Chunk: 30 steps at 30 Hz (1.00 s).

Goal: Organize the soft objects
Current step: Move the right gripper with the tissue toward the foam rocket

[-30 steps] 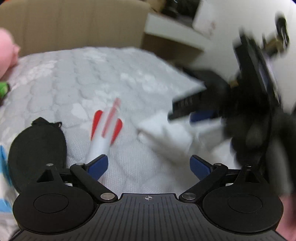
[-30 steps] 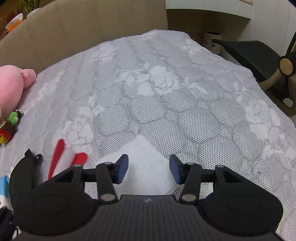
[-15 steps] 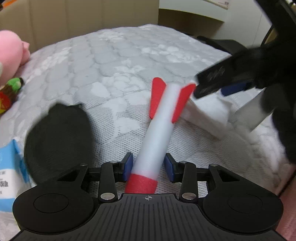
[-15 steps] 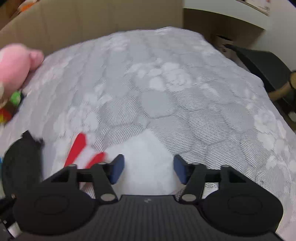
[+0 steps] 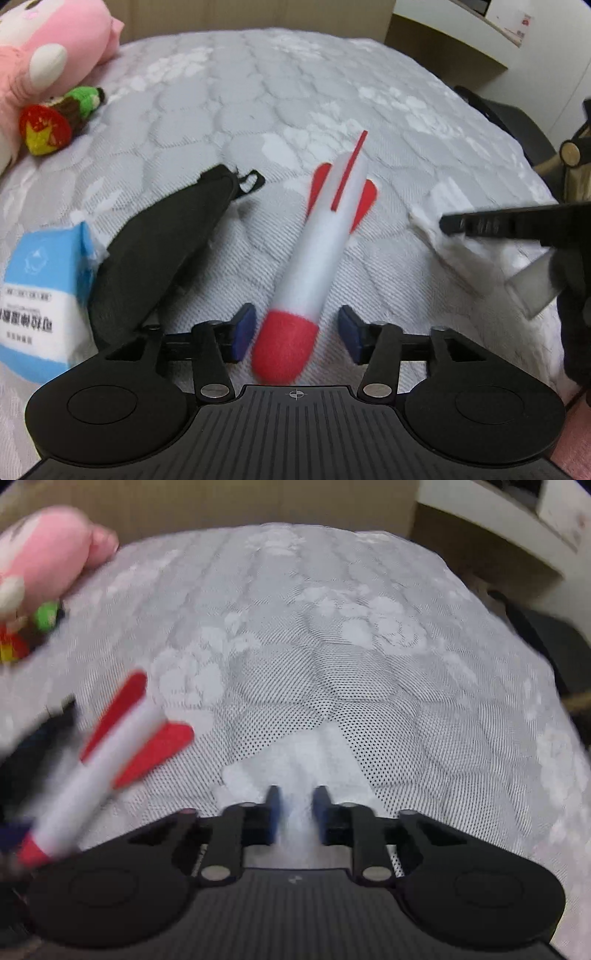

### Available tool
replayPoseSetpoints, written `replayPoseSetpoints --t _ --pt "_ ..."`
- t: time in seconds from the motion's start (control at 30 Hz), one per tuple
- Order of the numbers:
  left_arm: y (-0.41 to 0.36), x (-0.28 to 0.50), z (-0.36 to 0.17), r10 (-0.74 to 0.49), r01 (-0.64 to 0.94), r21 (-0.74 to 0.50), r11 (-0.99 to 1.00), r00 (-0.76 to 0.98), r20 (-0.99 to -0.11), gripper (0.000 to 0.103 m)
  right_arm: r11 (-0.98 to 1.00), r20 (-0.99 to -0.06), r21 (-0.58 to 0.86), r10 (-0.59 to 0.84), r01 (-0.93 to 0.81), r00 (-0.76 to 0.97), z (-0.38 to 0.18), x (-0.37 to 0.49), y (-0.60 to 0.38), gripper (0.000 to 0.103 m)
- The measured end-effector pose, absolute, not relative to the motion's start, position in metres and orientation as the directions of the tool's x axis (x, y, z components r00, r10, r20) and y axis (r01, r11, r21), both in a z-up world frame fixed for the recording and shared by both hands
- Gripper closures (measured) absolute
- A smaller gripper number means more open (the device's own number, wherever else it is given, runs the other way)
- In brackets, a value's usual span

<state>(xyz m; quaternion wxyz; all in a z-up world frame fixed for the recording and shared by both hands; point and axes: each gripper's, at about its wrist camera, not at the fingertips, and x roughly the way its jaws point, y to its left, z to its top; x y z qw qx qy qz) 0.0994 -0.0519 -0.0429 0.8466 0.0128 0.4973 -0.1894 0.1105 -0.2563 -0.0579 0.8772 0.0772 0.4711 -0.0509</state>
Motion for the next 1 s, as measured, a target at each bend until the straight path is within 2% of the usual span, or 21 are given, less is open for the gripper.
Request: replayPoseSetpoints --t 0.07,0.13,0.17,0.23,0.3,0.33,0.4,0.43,0.47,0.5,0.53,0.63,0.73,0.8,0.87,0.9,0.97,1.0 --pt "-0.049 0.095 -0.042 -0.315 0.321 -0.191 0.928 0.396 -0.863 0.02 0.916 -0.816 0.346 0.187 0.202 0.548 -0.05 0.104 -0.277 0.097" --pt "-0.047 0.089 -0.041 -0.319 0.312 -0.204 0.928 0.379 -0.869 0.016 0.748 -0.709 0.635 0.465 0.192 0.53 -0.049 0.099 -0.289 0.097" --pt "-0.046 0.087 -0.04 -0.314 0.31 -0.2 0.929 0.379 -0.87 0.016 0.677 -0.651 0.715 0.555 0.174 0.518 -0.047 0.098 -0.288 0.097" --pt "-0.045 0.085 -0.039 -0.296 0.306 -0.181 0.935 0.388 -0.873 0.016 0.643 -0.605 0.756 0.616 0.12 0.504 -0.04 0.099 -0.273 0.097" --pt "-0.046 0.087 -0.041 -0.278 0.302 -0.163 0.939 0.391 -0.878 0.015 0.667 -0.613 0.741 0.626 0.075 0.482 -0.035 0.106 -0.255 0.097" --pt "-0.047 0.089 -0.043 -0.269 0.298 -0.157 0.942 0.386 -0.882 0.014 0.7 -0.631 0.712 0.604 0.053 0.487 -0.031 0.109 -0.248 0.094" --pt "-0.049 0.091 -0.046 -0.25 0.298 -0.138 0.945 0.38 -0.89 0.011 0.872 -0.724 0.49 0.401 0.008 0.561 -0.02 0.109 -0.241 0.075" --pt "-0.05 0.091 -0.046 -0.244 0.301 -0.13 0.945 0.38 -0.892 0.01 0.946 -0.761 0.326 0.26 0.003 0.595 -0.018 0.106 -0.238 0.055" --pt "-0.051 0.091 -0.046 -0.24 0.305 -0.124 0.944 0.381 -0.893 0.01 0.99 -0.778 0.138 0.102 0.01 0.62 -0.018 0.102 -0.235 0.044" --pt "-0.052 0.09 -0.046 -0.24 0.307 -0.123 0.944 0.381 -0.893 0.01 1.0 -0.781 0.01 -0.005 0.02 0.624 -0.021 0.098 -0.234 0.044" --pt "-0.052 0.091 -0.045 -0.244 0.309 -0.126 0.943 0.381 -0.892 0.01 0.999 -0.796 -0.029 -0.039 0.027 0.604 -0.025 0.096 -0.236 0.044" --pt "-0.054 0.091 -0.044 -0.265 0.313 -0.148 0.938 0.374 -0.889 0.01 0.998 -0.857 -0.052 -0.026 -0.036 0.515 -0.04 0.092 -0.232 0.046" --pt "-0.055 0.09 -0.043 -0.275 0.317 -0.158 0.935 0.369 -0.888 0.009 0.965 -0.842 -0.242 -0.159 -0.099 0.515 -0.054 0.093 -0.211 0.046" --pt "-0.053 0.089 -0.042 -0.278 0.315 -0.163 0.935 0.366 -0.888 0.009 0.955 -0.849 -0.272 -0.179 -0.122 0.497 -0.064 0.1 -0.207 0.052" --pt "-0.051 0.088 -0.043 -0.279 0.306 -0.17 0.937 0.36 -0.89 0.009 0.949 -0.833 -0.3 -0.209 -0.1 0.512 -0.071 0.106 -0.21 0.054" --pt "-0.05 0.088 -0.043 -0.28 0.302 -0.173 0.937 0.358 -0.891 0.009 0.946 -0.821 -0.313 -0.225 -0.085 0.525 -0.072 0.108 -0.213 0.056" --pt "-0.047 0.09 -0.042 -0.287 0.289 -0.188 0.939 0.355 -0.89 0.009 0.948 -0.811 -0.313 -0.237 -0.054 0.535 -0.075 0.113 -0.219 0.077" --pt "-0.045 0.091 -0.041 -0.293 0.279 -0.199 0.939 0.354 -0.888 0.009 0.957 -0.815 -0.288 -0.228 -0.032 0.533 -0.078 0.115 -0.221 0.083"
